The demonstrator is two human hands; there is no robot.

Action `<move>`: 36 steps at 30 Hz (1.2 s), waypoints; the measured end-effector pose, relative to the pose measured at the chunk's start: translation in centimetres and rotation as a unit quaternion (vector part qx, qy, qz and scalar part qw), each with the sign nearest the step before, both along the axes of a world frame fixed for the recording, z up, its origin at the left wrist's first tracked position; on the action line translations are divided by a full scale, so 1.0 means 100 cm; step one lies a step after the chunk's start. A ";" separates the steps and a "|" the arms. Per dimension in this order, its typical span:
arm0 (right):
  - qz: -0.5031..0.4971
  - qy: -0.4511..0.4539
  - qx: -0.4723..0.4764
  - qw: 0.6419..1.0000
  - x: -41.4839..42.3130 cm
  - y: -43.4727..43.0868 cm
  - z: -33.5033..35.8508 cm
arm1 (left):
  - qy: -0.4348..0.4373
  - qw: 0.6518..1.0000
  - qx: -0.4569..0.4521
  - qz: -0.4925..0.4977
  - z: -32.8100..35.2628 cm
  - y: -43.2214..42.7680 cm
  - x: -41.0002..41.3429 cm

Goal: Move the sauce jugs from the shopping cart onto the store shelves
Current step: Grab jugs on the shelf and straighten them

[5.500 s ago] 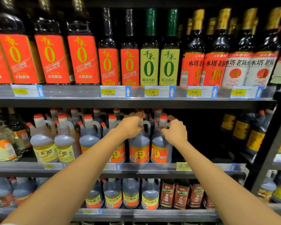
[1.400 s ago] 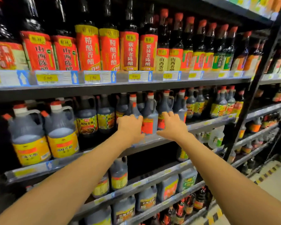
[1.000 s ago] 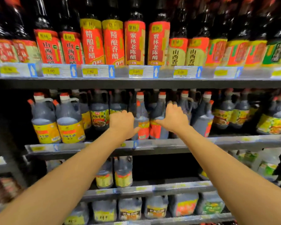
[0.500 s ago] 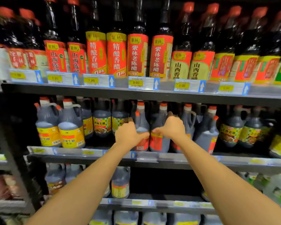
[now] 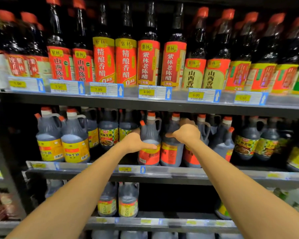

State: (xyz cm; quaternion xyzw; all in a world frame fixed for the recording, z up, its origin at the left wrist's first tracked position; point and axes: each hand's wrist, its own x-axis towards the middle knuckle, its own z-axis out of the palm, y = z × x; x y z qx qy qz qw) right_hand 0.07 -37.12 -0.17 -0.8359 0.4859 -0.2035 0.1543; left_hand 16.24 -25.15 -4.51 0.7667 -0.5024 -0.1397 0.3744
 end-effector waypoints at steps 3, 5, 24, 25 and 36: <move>0.002 -0.011 0.025 1.000 0.001 -0.001 0.006 | -0.001 1.000 0.007 0.028 -0.007 -0.006 -0.006; 0.006 -0.029 0.032 0.999 0.001 -0.002 0.008 | -0.032 0.996 -0.005 0.078 -0.012 -0.008 -0.009; 0.112 -0.025 0.193 0.974 0.005 -0.029 0.026 | 0.036 0.999 -0.033 -0.018 -0.013 -0.004 0.018; 0.119 -0.022 0.198 0.973 0.005 -0.031 0.026 | 0.042 0.998 -0.038 -0.018 -0.014 -0.005 0.017; 0.166 -0.019 0.184 0.969 -0.007 -0.034 0.023 | 0.076 0.996 -0.050 0.011 -0.017 -0.003 0.005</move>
